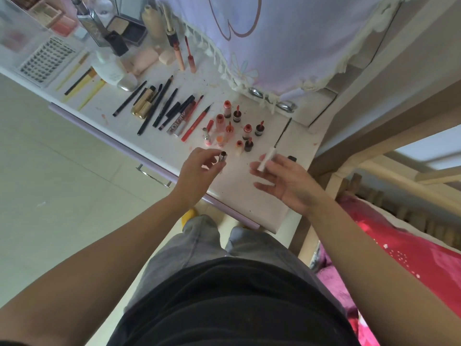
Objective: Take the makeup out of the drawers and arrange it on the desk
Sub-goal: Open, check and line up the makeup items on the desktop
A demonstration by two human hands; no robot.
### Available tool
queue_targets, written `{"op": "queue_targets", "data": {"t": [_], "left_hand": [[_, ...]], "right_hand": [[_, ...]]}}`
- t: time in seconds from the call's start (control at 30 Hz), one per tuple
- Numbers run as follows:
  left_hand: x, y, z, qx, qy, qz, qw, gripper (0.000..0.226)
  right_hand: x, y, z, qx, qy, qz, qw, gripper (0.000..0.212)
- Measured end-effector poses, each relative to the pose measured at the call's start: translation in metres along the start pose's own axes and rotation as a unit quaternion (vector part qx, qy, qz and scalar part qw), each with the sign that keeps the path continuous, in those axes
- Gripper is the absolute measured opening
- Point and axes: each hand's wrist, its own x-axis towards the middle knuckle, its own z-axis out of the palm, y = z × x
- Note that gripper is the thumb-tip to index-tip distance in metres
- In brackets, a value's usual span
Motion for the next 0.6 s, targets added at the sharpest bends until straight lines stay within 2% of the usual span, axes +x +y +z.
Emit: {"op": "queue_targets", "data": {"t": [0.03,0.1,0.17,0.33,0.6], "left_hand": [[0.001,-0.003,0.001,0.016,0.011,0.006,1.0,0.022],[0.004,-0.006,0.004,0.032,0.025,0.01,0.999,0.023],[0.008,-0.009,0.01,0.035,0.028,0.022,0.999,0.023],[0.016,-0.017,0.022,0.053,0.032,0.047,0.997,0.024],[0.022,-0.023,0.03,0.079,-0.006,0.039,0.996,0.02]], "right_hand": [[0.007,0.007,0.006,-0.119,0.053,-0.037,0.991,0.011],[0.022,0.021,0.016,-0.35,0.164,-0.115,0.915,0.011],[0.036,0.034,0.021,-0.466,0.201,-0.164,0.846,0.019],[0.062,0.057,0.026,-0.548,0.192,-0.172,0.796,0.021],[0.07,0.064,0.029,-0.57,0.215,-0.182,0.771,0.023]]}}
